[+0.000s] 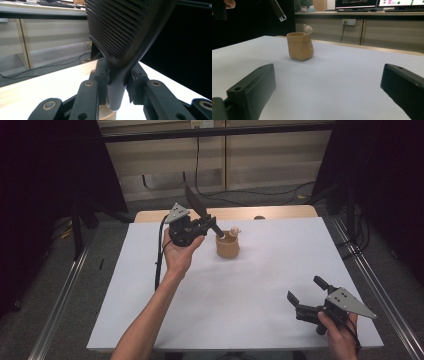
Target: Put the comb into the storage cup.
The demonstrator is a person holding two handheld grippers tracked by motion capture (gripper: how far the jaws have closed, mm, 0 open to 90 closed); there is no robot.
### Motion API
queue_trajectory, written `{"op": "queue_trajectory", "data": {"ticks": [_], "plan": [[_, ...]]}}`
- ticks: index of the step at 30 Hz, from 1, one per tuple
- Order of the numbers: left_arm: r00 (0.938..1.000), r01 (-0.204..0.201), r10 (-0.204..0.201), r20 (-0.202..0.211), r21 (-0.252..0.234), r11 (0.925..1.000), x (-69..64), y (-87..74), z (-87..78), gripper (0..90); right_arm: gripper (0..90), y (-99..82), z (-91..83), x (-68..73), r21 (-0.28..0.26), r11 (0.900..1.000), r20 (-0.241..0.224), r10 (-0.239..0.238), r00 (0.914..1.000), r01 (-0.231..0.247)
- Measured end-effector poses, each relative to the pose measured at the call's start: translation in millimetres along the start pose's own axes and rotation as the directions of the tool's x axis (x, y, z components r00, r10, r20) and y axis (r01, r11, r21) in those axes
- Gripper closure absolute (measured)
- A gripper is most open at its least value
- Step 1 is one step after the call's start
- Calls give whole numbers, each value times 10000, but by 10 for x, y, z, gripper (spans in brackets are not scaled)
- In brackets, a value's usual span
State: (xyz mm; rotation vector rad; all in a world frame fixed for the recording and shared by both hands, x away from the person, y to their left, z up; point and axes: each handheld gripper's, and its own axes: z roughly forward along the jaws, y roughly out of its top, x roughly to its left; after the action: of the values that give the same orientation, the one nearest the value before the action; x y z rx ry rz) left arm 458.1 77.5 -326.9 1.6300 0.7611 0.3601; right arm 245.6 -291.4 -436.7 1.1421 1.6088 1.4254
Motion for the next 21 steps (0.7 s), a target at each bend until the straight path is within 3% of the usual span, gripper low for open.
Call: {"op": "queue_trajectory", "data": {"ticks": [8,21], "plan": [[10000,-81,81,15,67,9999,3,-27,150,732,0,-4,0,-3,27,10000,-12,-9,10000,9],[9999,-18,26,-151,472,9989,90,-164,244,733,0,-10,3,2,53,10000,-74,-69,9999,69]]}}
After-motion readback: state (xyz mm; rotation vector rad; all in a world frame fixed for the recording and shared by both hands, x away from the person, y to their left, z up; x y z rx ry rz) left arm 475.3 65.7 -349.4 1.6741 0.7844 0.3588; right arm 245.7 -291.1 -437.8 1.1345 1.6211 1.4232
